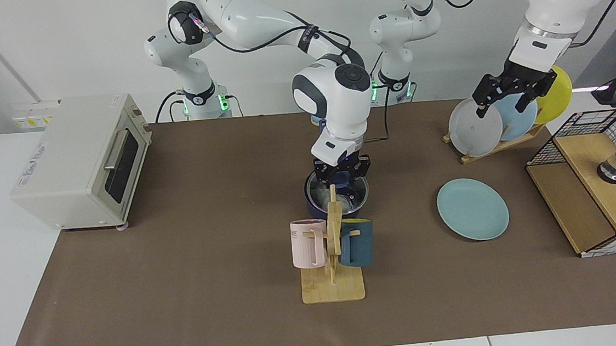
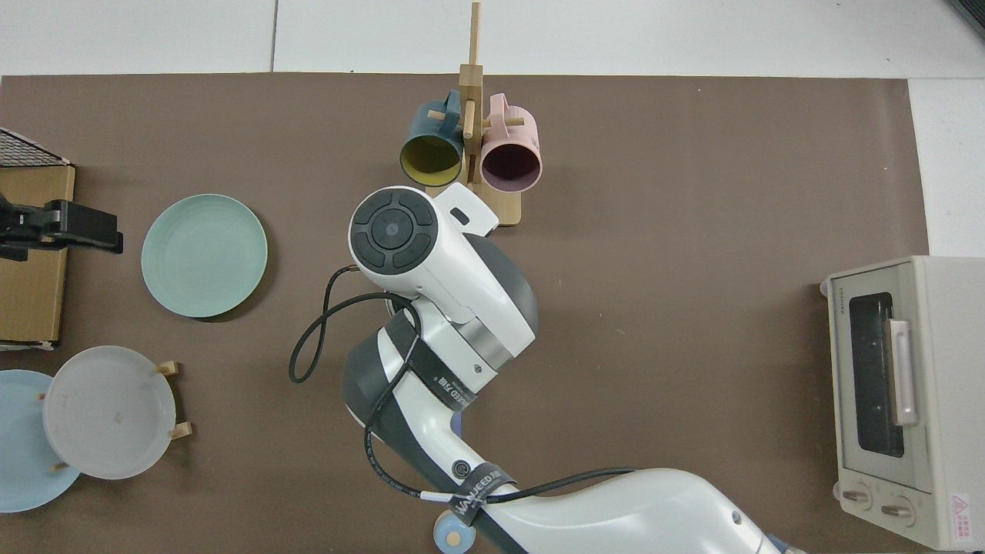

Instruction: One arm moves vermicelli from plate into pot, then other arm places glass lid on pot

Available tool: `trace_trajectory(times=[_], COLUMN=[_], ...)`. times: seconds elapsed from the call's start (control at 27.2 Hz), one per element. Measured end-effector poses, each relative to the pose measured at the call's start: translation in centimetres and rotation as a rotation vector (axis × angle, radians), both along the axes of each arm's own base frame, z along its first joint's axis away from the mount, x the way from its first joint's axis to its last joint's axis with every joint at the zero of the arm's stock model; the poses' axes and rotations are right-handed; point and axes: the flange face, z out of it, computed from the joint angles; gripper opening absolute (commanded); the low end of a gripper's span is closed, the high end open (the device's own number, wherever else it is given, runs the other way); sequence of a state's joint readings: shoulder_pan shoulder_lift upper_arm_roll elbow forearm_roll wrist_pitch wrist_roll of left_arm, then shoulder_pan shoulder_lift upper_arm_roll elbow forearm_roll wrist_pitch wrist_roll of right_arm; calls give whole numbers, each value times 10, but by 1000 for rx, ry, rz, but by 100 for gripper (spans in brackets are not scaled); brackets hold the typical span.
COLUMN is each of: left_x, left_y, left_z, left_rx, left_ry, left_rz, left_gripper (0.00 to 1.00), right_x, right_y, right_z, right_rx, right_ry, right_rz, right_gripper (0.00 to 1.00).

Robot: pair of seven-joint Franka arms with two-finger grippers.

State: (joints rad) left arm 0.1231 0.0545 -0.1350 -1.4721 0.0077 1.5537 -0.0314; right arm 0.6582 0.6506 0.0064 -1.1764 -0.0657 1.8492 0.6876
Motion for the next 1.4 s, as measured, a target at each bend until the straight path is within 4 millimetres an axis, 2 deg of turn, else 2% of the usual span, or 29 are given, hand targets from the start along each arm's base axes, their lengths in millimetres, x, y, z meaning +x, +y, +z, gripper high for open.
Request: trace_trajectory(times=[1.25, 1.29, 1.33, 1.36, 1.4], left_x=[0, 0, 0, 0, 0], left_y=[0, 0, 0, 0, 0], left_z=[0, 0, 0, 0, 0], left_rx=[0, 0, 0, 0, 0], left_ry=[0, 0, 0, 0, 0], left_rz=[0, 0, 0, 0, 0], left_gripper=[100, 100, 100, 100, 100], right_x=[-2, -2, -2, -2, -2], right_y=[-3, -3, -3, -3, -3], right_z=[-5, -5, -5, -5, -5], right_rx=[-18, -18, -19, -19, -19], right_ry=[23, 23, 23, 23, 23], right_rz=[3, 3, 3, 3, 3], right_gripper=[0, 30, 75, 93, 99])
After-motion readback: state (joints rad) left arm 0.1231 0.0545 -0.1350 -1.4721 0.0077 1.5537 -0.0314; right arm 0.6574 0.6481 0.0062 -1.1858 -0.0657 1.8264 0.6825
